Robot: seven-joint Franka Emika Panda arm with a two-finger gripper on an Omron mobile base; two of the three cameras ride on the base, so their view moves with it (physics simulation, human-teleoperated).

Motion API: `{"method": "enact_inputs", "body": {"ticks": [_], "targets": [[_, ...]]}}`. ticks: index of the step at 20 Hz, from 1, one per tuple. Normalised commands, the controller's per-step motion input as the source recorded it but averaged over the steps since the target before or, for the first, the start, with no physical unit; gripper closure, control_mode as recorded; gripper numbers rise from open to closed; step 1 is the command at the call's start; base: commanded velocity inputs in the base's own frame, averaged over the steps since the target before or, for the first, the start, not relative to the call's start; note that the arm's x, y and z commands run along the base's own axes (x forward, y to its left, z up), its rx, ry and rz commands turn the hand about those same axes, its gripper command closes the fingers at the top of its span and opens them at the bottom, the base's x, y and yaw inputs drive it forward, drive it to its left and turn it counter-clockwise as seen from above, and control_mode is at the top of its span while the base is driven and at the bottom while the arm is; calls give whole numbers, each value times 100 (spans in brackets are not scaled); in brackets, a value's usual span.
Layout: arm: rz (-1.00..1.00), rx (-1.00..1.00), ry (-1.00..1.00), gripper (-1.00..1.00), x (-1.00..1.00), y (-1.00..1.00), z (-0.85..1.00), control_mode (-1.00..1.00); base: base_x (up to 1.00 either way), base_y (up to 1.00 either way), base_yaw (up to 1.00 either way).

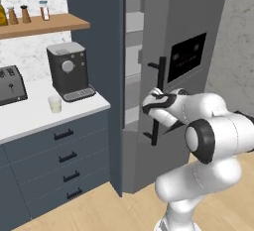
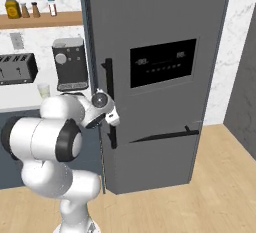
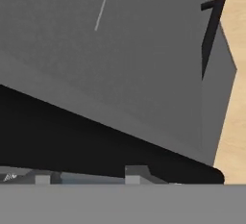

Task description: Grab a lemon wedge from the fridge and one ice cube from the ice bowl, and put them in the glass of lemonade.

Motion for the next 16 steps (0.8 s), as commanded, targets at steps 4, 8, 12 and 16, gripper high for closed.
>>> {"method": "enact_inputs", "body": {"ticks": [4, 8, 12, 16], "targets": [[-4, 20, -2, 100, -30, -100, 0, -100, 0, 0, 0], [4, 5, -5, 100, -77, -100, 0, -100, 0, 0, 0], [19, 0, 3, 100, -34, -100, 11, -100, 0, 0, 0], [26, -2, 4, 100, -17, -100, 21, -100, 0, 0, 0]]}}
